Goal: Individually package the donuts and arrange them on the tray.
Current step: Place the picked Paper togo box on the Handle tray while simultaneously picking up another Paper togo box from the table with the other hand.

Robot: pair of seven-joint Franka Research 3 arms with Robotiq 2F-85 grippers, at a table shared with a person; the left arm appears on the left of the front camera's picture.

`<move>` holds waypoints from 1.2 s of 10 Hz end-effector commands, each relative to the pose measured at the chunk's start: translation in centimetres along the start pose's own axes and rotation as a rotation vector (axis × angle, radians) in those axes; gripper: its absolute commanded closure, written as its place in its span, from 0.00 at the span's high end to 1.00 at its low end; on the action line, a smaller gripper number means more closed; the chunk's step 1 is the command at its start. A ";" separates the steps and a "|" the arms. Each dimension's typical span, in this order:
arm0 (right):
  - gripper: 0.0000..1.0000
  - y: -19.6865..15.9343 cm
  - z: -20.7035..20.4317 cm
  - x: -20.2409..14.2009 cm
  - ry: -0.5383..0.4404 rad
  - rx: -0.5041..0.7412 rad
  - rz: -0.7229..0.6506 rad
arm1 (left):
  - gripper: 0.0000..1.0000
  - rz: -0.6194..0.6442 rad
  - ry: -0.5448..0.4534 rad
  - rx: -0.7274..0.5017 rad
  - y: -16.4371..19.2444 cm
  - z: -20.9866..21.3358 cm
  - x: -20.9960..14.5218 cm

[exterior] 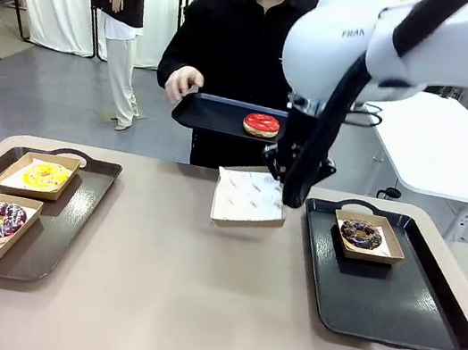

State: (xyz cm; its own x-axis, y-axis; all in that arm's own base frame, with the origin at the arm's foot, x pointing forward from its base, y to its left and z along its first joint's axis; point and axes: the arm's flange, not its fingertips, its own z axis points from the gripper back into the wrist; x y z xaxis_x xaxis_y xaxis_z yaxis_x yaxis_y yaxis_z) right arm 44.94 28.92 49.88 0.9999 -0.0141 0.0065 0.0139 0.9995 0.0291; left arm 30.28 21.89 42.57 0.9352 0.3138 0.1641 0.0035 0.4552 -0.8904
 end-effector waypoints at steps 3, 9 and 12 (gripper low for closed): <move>0.00 4.2 0.0 6.6 0.043 -0.040 0.021 | 1.00 0.171 0.038 -0.153 5.3 3.3 3.1; 0.00 3.6 -1.6 11.9 0.055 -0.025 -0.058 | 1.00 0.202 0.017 -0.210 6.7 2.7 3.2; 0.00 2.7 -2.0 11.9 0.054 -0.003 -0.029 | 1.00 0.238 0.035 -0.193 6.8 2.8 3.3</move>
State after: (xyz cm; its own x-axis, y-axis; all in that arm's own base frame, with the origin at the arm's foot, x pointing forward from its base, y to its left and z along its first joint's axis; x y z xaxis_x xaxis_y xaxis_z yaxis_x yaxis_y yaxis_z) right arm 57.00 31.33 47.97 0.9978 -0.0436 -0.0493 0.0448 0.9987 0.0234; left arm 32.53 28.22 38.20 0.9309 0.3583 -0.0712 -0.1532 0.2059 -0.9665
